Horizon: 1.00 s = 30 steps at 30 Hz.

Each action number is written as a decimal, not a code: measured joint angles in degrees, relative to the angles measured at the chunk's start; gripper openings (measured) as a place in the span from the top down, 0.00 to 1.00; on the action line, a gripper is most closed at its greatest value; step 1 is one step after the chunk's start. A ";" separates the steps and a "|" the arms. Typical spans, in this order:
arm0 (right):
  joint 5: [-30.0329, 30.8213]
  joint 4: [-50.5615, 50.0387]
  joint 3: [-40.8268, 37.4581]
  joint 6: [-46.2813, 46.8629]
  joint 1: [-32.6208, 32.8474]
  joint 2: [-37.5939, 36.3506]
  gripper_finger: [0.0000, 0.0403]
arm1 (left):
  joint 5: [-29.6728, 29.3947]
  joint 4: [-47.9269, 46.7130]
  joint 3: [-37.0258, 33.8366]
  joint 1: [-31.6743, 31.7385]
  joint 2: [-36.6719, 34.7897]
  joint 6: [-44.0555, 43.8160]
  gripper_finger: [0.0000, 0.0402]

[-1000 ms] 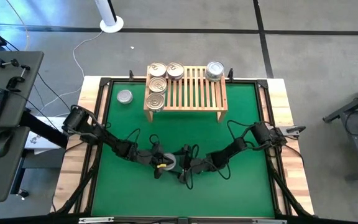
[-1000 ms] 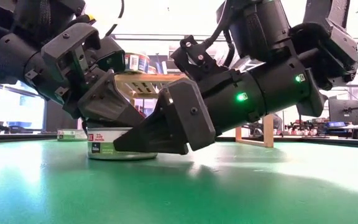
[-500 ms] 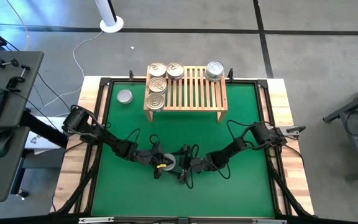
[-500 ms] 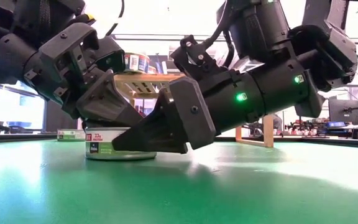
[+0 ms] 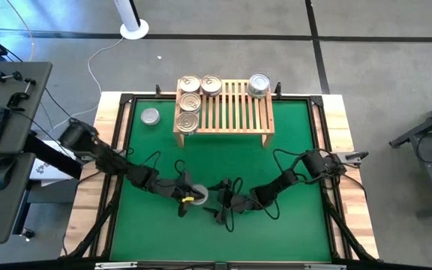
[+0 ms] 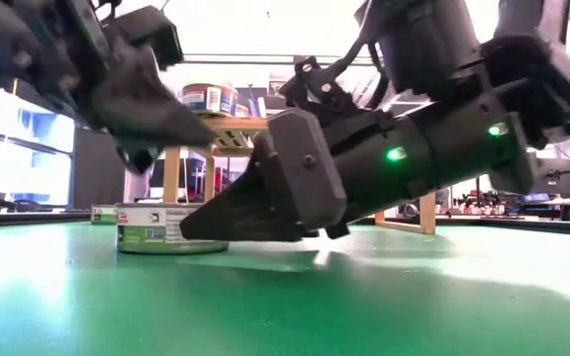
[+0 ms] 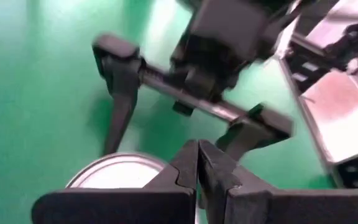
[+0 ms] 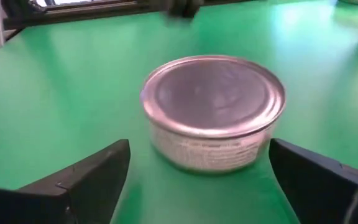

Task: Stack canned seafood by type on shelf
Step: Put the center green tuna can on the shelf aligned with the other green tuna can

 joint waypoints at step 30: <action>-9.86 -6.29 0.31 -0.99 -3.86 -3.48 0.12 | -7.59 -21.92 0.01 -2.38 2.70 -20.91 1.00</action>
